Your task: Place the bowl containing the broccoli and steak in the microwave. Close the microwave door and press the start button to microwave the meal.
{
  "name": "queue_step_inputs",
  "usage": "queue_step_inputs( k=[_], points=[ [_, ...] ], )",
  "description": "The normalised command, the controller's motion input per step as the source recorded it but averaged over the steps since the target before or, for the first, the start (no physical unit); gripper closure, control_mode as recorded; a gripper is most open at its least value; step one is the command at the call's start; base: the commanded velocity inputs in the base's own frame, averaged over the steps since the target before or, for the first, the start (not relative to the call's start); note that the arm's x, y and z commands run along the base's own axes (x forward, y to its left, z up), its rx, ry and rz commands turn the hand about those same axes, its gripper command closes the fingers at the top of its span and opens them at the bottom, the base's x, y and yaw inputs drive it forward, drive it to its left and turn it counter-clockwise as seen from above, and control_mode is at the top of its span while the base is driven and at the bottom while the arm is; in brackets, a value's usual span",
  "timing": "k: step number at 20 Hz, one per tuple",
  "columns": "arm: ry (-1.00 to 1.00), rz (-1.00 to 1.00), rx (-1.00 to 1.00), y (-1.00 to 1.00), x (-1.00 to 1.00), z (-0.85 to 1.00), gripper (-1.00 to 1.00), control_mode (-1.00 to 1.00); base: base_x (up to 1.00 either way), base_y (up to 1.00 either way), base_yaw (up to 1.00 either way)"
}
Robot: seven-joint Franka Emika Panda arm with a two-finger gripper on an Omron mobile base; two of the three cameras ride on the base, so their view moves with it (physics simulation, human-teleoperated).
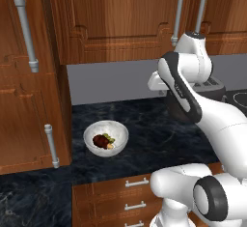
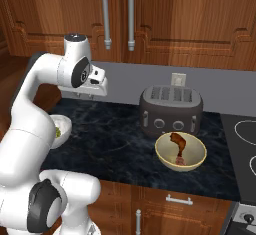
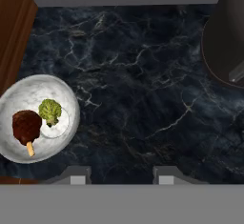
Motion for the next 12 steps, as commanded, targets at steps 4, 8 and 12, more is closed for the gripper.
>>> queue_step_inputs(
  k=[4,8,12],
  points=[
    [0.0,0.0,-0.02,0.0,0.0,-0.05,-1.0,-1.0,0.0,0.0,0.0],
    [0.0,0.0,0.0,0.0,0.0,0.0,-1.0,-1.0,0.0,0.0,0.0],
    [0.0,0.0,0.0,0.0,-0.05,-0.02,-1.0,-1.0,0.0,0.0,0.0]
  ],
)
